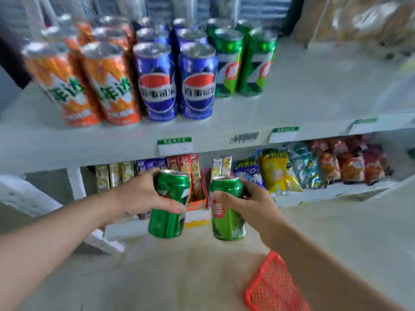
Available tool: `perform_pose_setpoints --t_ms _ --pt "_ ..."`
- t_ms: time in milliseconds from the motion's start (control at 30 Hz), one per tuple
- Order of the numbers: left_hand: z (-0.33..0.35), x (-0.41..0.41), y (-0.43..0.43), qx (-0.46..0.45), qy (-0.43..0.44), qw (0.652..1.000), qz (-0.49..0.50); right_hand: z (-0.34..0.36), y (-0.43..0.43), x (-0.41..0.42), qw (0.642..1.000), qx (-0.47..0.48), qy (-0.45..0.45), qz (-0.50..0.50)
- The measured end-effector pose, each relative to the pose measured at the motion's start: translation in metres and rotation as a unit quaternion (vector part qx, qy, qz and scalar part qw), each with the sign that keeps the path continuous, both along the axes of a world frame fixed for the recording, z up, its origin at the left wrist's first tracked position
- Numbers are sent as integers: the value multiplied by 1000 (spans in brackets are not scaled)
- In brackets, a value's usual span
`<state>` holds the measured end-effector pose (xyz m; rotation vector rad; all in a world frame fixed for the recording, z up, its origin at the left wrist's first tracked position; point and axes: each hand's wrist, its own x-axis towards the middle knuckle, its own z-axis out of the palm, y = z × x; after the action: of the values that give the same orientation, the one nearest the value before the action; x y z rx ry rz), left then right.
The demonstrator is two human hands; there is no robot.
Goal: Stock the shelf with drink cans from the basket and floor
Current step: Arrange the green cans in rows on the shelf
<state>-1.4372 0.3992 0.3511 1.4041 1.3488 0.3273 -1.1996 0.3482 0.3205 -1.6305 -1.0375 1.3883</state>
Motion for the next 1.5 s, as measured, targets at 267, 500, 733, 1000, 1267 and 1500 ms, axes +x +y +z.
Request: perform_pose_setpoints --t_ms 267,500,733,1000,1267,1500 --pt "151 42 2 91 11 985 -144 149 39 44 991 134 -8 19" --pt "189 106 15 216 67 970 -88 177 80 94 978 199 -64 -19" --pt "179 166 52 318 170 933 -7 163 116 125 962 233 -65 -126" --pt "169 193 77 353 268 896 -23 154 135 145 965 222 -118 -75" --pt "188 195 86 355 409 829 -139 150 134 148 965 226 -106 -74" --pt "222 204 95 374 448 786 -206 148 133 146 961 237 -109 -87"
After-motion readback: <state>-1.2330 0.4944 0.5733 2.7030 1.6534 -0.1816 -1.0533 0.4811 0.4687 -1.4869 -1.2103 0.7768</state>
